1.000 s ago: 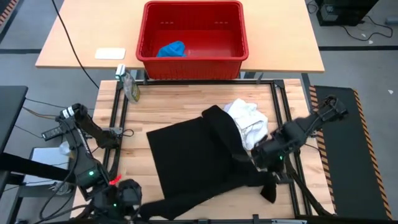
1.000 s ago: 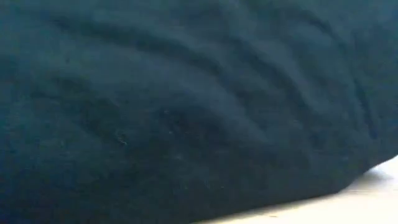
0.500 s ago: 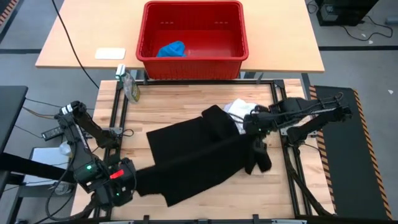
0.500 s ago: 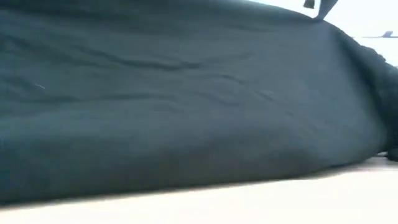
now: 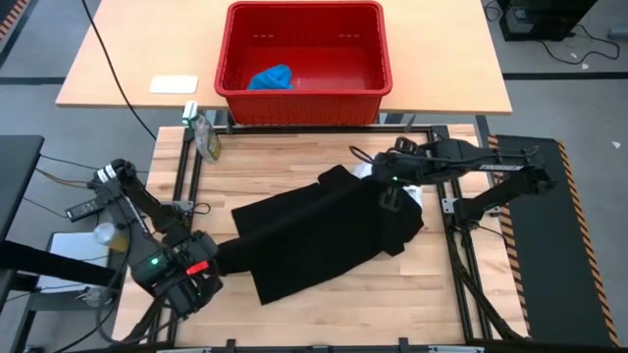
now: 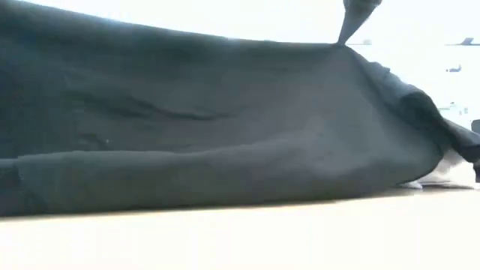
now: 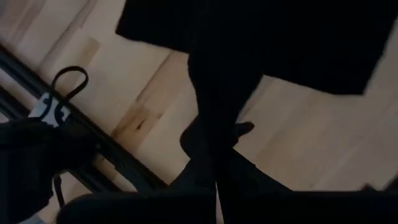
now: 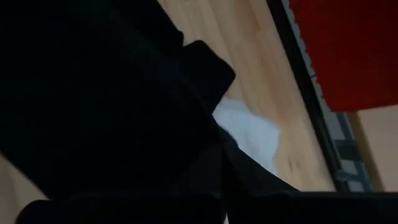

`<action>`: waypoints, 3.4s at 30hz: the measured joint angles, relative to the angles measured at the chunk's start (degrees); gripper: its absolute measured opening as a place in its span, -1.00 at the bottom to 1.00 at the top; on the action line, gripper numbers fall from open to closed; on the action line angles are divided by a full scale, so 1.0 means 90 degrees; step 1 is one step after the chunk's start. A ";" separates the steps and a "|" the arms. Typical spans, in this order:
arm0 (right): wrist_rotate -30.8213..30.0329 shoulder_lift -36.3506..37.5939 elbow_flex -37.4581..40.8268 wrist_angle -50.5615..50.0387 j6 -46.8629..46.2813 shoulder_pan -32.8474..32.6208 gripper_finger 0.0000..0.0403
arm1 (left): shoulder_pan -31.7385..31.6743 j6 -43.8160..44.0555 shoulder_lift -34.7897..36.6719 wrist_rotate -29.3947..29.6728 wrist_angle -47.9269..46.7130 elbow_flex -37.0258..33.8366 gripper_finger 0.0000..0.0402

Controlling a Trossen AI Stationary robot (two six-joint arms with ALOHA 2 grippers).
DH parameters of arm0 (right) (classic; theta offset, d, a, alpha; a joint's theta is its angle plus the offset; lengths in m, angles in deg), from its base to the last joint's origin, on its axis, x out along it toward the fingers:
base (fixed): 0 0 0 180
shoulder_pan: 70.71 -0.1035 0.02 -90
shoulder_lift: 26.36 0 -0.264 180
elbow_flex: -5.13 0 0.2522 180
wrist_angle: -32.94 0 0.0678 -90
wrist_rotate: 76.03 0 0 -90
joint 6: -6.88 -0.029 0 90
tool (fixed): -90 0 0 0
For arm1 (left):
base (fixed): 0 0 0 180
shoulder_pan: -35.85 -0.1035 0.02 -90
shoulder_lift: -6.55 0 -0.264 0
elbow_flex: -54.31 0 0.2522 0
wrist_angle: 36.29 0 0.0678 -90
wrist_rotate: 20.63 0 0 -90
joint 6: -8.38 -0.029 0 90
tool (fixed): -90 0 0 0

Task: Fold laundry
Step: Fold the black shirt

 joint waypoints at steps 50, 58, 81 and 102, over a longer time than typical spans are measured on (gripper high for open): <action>0.1290 -0.0632 0.0000 0.2077 0.1257 0.1614 -0.97 | -0.3254 -0.0768 0.1062 -0.1702 0.0022 0.0563 -1.00; 0.1316 -0.0632 0.0000 0.2727 0.2052 0.1693 -0.97 | -0.4085 -0.1579 0.1098 -0.1652 0.0003 0.0558 -1.00; 0.3876 -0.0377 0.0092 0.1904 0.1609 0.1749 0.33 | -0.4703 -0.2038 0.1469 -0.1344 0.0016 0.0553 -1.00; 0.2655 -0.1184 0.3639 0.8482 -0.0644 -0.0484 0.27 | -0.4906 -0.0932 0.1547 -0.0728 0.0022 0.0553 -1.00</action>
